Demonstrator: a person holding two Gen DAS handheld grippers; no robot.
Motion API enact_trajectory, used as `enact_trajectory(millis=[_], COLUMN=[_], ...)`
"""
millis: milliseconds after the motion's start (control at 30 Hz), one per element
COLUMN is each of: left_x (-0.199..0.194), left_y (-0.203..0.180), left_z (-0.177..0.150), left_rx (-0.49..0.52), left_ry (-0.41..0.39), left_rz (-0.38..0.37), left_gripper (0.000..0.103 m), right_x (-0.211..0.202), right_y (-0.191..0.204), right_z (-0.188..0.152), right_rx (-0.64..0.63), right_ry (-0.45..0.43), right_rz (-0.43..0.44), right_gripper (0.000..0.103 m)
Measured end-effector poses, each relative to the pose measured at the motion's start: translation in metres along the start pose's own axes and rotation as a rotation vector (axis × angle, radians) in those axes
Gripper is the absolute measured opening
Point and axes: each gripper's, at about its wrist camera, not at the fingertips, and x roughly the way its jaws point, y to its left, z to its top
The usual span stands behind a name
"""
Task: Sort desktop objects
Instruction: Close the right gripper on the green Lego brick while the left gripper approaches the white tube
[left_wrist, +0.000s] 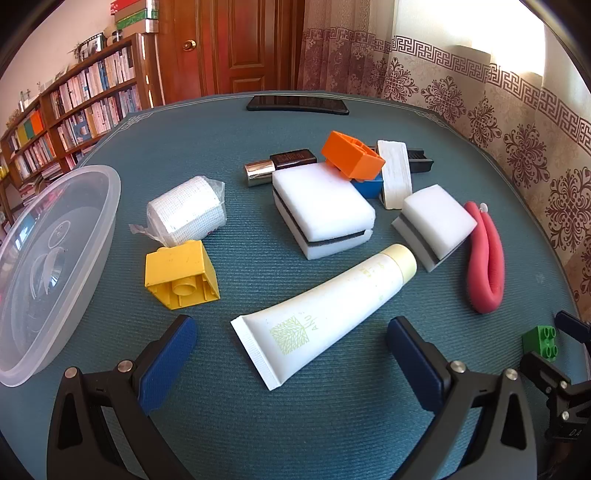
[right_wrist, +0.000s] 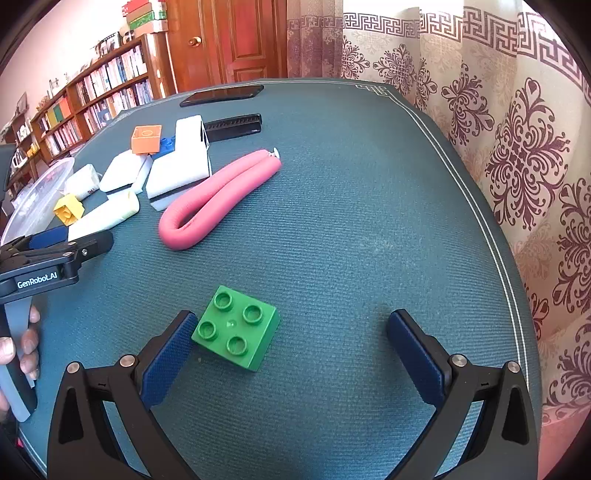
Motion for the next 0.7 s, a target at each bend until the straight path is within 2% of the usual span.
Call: enact_trajectory(millis=[100, 167, 333, 700], left_x=[0.0001, 0.0006, 0.0006, 0.0021], left_y=[-0.0008, -0.0012, -0.0018, -0.0023], left_z=[0.0005, 0.0007, 0.0010, 0.0030], left_rx=[0.002, 0.006, 0.011, 0.015], left_ry=[0.002, 0.004, 0.007, 0.008], left_rz=[0.004, 0.009, 0.016, 0.019], left_gripper=[0.103, 0.103, 0.103, 0.103], right_x=[-0.0019, -0.0036, -0.0092, -0.0103], right_y=[0.0020, 0.0021, 0.0017, 0.0022], right_z=[-0.0029, -0.0037, -0.0041, -0.0044], right_rx=[0.000, 0.005, 0.009, 0.003], right_ry=[-0.003, -0.008, -0.030, -0.031], right_rz=[-0.009, -0.030, -0.044, -0.044], right_gripper=[0.102, 0.097, 0.076, 0.076])
